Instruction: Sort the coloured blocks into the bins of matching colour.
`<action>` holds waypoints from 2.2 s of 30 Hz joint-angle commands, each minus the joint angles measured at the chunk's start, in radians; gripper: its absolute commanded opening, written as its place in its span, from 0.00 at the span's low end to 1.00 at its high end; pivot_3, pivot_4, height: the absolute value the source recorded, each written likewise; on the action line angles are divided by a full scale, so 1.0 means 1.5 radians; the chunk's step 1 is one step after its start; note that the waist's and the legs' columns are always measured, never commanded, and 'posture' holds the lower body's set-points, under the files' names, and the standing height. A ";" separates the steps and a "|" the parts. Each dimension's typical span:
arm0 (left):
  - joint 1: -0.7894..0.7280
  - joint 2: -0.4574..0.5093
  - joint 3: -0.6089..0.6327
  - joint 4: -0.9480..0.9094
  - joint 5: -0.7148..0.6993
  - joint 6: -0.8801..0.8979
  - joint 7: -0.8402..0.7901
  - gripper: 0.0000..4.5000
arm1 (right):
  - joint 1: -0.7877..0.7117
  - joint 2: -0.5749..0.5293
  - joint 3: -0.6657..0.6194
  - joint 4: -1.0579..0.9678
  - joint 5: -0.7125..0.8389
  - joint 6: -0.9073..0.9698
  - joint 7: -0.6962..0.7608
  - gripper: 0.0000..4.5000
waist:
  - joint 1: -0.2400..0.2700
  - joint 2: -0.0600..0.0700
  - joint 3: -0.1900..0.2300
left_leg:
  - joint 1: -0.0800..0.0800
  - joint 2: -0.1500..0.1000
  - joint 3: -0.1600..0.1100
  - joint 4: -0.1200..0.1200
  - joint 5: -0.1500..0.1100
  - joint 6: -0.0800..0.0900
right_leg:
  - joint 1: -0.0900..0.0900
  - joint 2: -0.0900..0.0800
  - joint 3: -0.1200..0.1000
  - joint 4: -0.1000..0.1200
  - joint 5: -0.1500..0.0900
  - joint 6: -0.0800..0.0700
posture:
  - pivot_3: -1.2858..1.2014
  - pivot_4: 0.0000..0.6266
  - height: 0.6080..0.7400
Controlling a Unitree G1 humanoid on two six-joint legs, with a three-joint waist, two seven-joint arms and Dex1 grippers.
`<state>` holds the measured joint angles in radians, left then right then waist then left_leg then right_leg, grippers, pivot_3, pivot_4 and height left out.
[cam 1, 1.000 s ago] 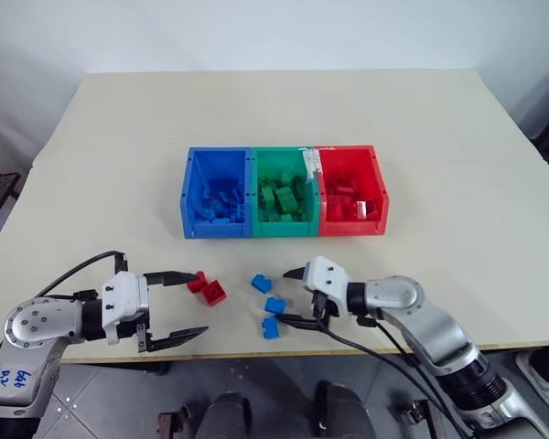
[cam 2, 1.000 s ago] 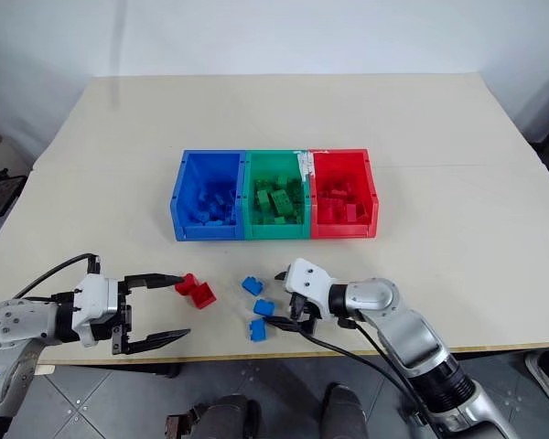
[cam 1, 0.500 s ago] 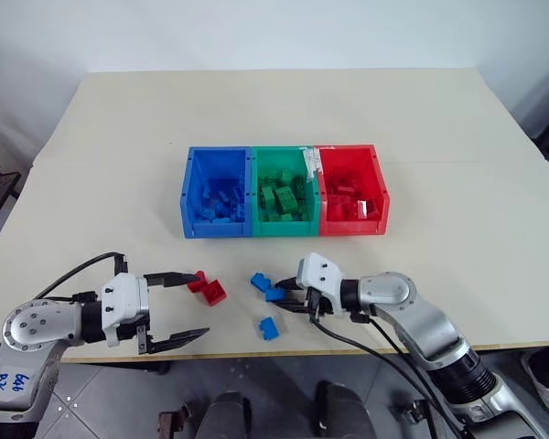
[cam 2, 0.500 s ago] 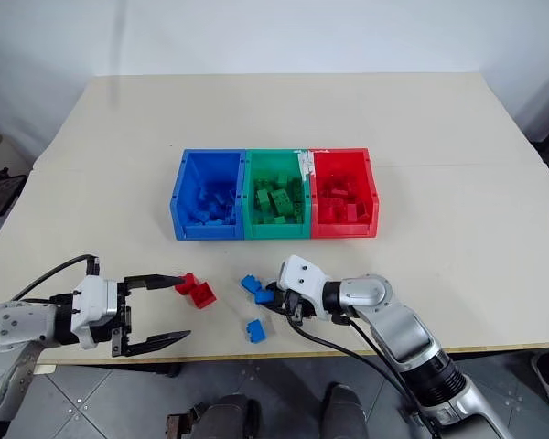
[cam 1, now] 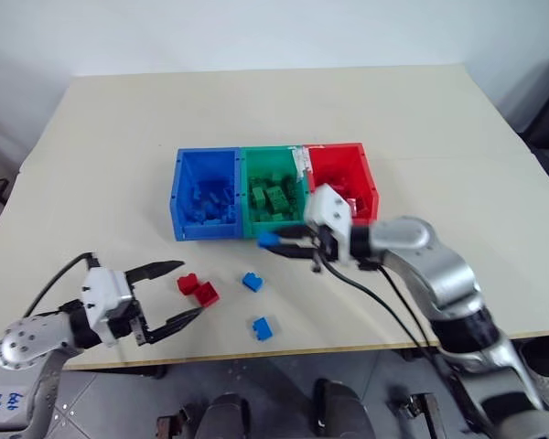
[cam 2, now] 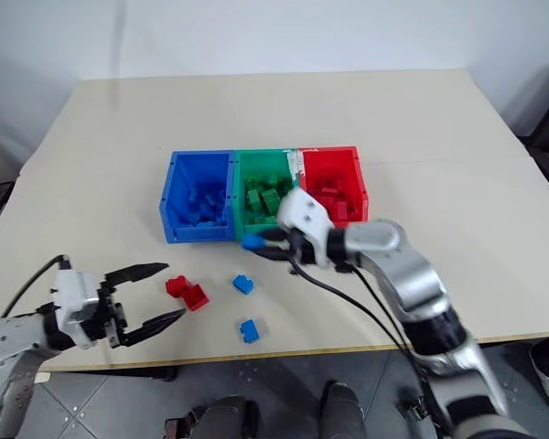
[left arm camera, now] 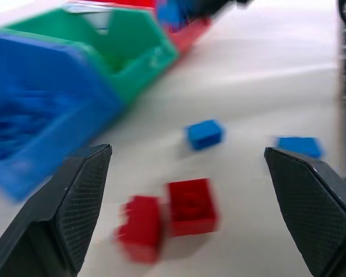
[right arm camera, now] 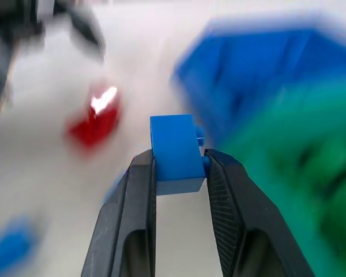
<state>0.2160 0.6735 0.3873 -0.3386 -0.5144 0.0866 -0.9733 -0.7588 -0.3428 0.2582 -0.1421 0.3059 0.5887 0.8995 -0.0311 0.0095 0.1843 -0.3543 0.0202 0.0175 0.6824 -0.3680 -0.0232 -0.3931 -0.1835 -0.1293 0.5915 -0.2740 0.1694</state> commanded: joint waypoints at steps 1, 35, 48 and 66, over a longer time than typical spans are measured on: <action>0.029 -0.001 0.041 0.000 -0.016 -0.007 0.002 1.00 | -0.067 0.057 0.017 0.104 -0.042 -0.046 -0.045 0.19 | -0.001 0.000 0.000 | 0.000 0.000 0.000 0.000 0.000 0.000 | 0.000 0.000 0.000 0.000 0.000 0.000 | 0.52 0.24 1.00; -0.164 0.050 -0.177 0.086 0.045 -0.040 -0.138 1.00 | 0.383 -0.277 -0.227 -0.023 0.052 -0.338 0.225 0.99 | 0.005 -0.001 0.000 | 0.000 0.000 0.003 0.000 -0.001 0.000 | 0.000 0.000 0.001 -0.001 0.000 0.000 | 0.52 0.24 1.00; -0.124 0.089 -0.164 0.114 0.047 -0.083 -0.191 1.00 | 0.253 -0.229 0.029 -0.125 0.014 -0.172 0.240 0.99 | 0.004 -0.001 0.000 | 0.001 0.000 0.005 0.000 -0.001 0.001 | 0.000 0.000 0.002 -0.001 0.000 0.000 | 0.52 0.24 1.00; -0.025 0.089 -0.093 0.071 0.043 -0.099 -0.149 1.00 | 0.156 -0.094 0.164 0.051 -0.105 -0.249 0.235 0.38 | 0.017 -0.001 0.000 | 0.001 0.000 0.005 0.001 -0.001 0.001 | 0.000 0.000 0.002 -0.001 0.000 0.000 | 0.52 0.24 1.00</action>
<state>0.1695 0.8018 0.2231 -0.1944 -0.4372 -0.0560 -1.2002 -0.5226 -0.4980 0.5037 -0.0501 0.1277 0.2320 1.2356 -0.0053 0.0082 0.1839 -0.3529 0.0207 0.0243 0.6842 -0.3695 -0.0223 -0.3938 -0.1834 -0.1262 0.5906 -0.2738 0.1698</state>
